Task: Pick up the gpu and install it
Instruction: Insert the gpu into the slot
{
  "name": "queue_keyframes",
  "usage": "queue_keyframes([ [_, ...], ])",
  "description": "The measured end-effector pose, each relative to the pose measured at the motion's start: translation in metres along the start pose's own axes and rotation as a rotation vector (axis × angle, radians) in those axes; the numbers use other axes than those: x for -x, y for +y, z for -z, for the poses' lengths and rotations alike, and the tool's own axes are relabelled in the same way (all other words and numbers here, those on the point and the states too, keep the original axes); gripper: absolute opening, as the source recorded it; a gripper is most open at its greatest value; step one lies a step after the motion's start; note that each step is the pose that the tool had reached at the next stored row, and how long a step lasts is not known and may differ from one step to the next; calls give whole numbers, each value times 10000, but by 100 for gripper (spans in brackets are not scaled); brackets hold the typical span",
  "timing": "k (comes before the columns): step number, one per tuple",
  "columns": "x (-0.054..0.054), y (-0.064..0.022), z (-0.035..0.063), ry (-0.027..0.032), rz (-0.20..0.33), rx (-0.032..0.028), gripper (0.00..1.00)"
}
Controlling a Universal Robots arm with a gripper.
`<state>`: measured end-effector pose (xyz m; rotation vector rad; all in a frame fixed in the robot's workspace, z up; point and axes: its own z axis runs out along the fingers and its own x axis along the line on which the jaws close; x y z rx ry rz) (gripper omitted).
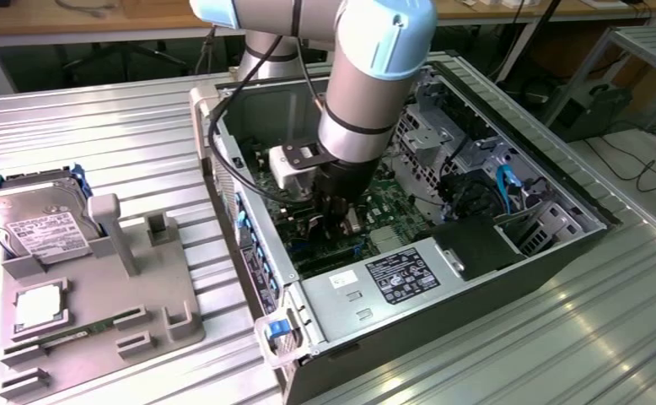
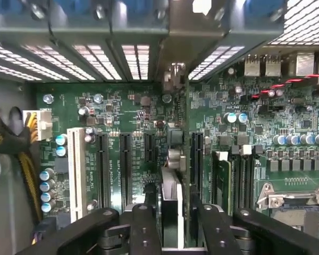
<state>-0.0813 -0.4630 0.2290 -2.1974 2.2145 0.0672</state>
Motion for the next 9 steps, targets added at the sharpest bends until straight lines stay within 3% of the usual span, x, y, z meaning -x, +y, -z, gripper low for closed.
queue_keyframes([
  [9,35,6,362,-7,5,-131,35],
])
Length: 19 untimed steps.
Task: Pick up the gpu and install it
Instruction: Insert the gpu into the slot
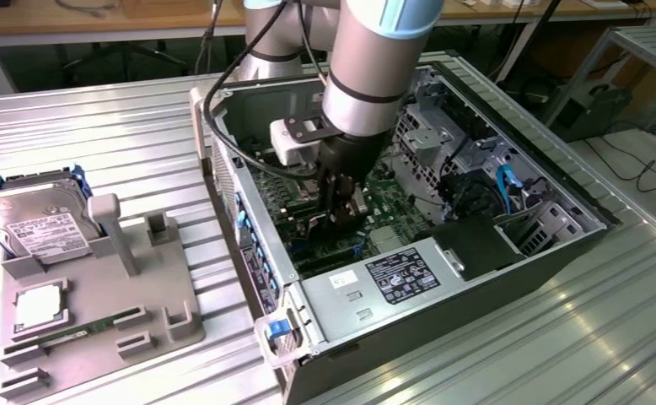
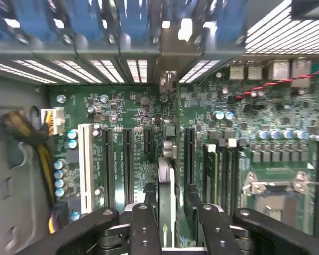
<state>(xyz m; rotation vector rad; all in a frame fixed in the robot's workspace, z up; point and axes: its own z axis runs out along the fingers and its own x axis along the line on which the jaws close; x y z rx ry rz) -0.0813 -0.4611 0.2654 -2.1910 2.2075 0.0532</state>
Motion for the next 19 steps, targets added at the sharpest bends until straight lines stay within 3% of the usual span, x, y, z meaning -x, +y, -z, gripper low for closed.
queue_keyframes([
  [4,20,0,163,12,3,-55,35],
  [5,21,0,169,11,4,-60,35],
  [6,21,0,169,12,4,-60,27],
  [7,21,0,169,12,4,-60,27],
  [11,21,0,170,12,4,-60,11],
  [19,21,0,170,13,3,-60,11],
])
